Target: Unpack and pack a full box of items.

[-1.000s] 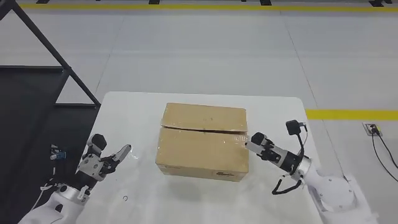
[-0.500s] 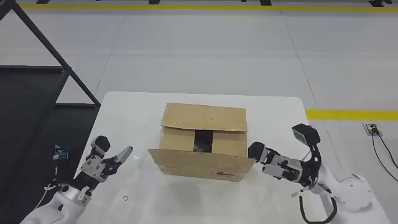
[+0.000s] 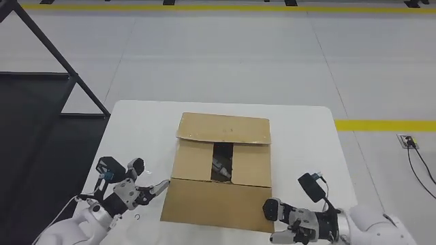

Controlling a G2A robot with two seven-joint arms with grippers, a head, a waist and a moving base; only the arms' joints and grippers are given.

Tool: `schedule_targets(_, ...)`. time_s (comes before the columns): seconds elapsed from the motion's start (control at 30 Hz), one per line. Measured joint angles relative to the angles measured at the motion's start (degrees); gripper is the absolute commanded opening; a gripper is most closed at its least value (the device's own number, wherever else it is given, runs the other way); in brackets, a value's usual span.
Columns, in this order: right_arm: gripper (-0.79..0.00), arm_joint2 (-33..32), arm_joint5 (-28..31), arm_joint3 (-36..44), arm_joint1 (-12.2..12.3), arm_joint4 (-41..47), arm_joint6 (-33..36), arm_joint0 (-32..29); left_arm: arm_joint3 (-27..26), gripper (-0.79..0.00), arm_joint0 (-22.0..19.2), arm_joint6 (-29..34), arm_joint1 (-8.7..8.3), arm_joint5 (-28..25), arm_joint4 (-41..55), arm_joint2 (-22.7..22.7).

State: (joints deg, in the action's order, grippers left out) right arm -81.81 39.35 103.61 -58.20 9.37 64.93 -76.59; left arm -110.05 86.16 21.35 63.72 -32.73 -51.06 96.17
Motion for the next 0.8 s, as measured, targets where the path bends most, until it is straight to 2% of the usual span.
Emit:
schedule_targets(0.17, 0.0, 1.6, 0.96, -3.56, 0.97, -2.73, -0.96, 1.36, 1.83, 0.0, -0.58, 2.68, -0.28, -1.43, -2.7, -1.98)
schedule_targets(0.3, 0.0, 1.57, -0.49, -4.37, 1.1, -0.42, -2.65, 3.07, 2.83, 0.0, -1.04, 2.76, -0.37, -0.98, -4.59, -3.23)
schedule_targets(0.43, 0.0, 0.87, -8.67, -4.48, 1.02, 3.5, -6.96, 5.79, 3.51, 0.0, -1.31, 2.11, -0.37, 0.51, -5.51, -4.08)
schedule_targets(0.47, 0.0, 0.74, -12.18, -4.39, 0.99, 3.43, -8.5, 6.71, 3.65, 0.0, -1.38, 1.87, -0.37, 0.9, -5.66, -4.28)
schedule_targets(0.53, 0.0, 0.73, -15.27, -4.31, 0.98, 3.05, -9.01, 7.02, 3.77, 0.0, -1.41, 1.51, -0.37, 1.48, -5.76, -4.46)
schedule_targets(0.8, 0.0, 1.13, -13.28, -3.89, 0.9, 3.54, -9.05, 6.83, 3.71, 0.0, -1.04, 0.49, -0.44, 3.15, -6.09, -4.5)
